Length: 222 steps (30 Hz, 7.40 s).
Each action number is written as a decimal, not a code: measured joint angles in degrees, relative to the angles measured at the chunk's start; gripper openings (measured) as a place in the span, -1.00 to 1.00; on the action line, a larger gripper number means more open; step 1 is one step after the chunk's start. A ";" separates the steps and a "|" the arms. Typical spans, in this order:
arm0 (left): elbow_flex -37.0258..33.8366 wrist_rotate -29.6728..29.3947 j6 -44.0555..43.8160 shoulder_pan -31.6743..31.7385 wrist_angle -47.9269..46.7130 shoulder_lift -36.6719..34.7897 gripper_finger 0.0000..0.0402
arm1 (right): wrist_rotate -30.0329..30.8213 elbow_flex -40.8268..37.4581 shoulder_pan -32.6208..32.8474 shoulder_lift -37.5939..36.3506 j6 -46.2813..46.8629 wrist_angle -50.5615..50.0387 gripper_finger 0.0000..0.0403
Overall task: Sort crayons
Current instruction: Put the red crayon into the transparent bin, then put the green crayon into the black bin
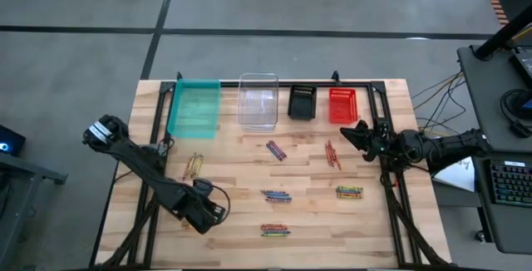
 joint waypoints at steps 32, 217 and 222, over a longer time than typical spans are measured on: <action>0.07 -2.75 0.48 0.17 -0.63 9.16 -0.77 | 0.00 2.86 -0.02 0.07 -0.95 -0.20 -0.66; 15.30 8.99 112.78 57.23 32.77 -3.67 -0.81 | 8.36 22.04 -3.00 33.01 -1.30 -14.05 -0.66; 3.59 8.80 108.74 51.31 44.88 -14.52 -0.81 | 2.16 25.62 -3.02 38.01 3.47 -20.08 -0.66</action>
